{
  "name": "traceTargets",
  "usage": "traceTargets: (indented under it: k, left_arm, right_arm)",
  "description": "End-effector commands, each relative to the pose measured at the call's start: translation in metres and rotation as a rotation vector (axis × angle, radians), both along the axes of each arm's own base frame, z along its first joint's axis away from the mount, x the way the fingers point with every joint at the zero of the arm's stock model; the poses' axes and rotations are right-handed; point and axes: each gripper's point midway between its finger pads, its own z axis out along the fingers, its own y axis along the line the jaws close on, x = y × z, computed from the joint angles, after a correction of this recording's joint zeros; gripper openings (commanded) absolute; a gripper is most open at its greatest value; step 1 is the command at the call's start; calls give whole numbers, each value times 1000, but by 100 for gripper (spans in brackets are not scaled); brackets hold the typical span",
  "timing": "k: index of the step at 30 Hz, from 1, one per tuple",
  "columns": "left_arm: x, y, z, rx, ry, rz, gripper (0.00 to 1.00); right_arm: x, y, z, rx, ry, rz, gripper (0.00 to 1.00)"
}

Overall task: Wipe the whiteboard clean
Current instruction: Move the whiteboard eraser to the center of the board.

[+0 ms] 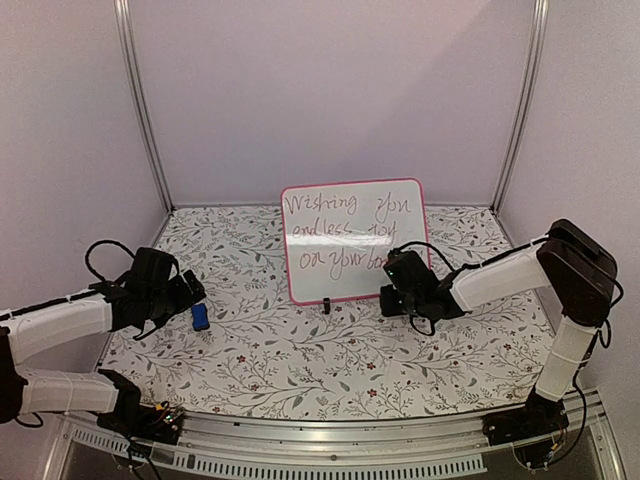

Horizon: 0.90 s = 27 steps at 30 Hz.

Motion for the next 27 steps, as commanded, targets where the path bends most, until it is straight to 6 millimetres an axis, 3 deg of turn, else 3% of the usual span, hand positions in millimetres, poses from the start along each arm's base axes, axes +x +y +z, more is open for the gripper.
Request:
traceTargets:
  k: [1, 6, 12, 18, 27]
  left_arm:
    - [10, 2, -5, 21, -25, 27, 100]
    - [16, -1, -19, 32, 0, 23, 100]
    - [20, -1, -31, 46, 22, 17, 100]
    - [21, -6, -44, 43, 41, -4, 97]
    - [20, -31, -67, -34, 71, -92, 93]
  right_arm:
    - [-12, -9, -5, -7, 36, -31, 9]
    - [-14, -6, 0, -4, 30, -20, 29]
    - [-14, -3, 16, 11, 4, -16, 44]
    - [-25, -1, 29, 2, -3, 1, 64]
    - [-34, 14, 71, 4, -74, 38, 76]
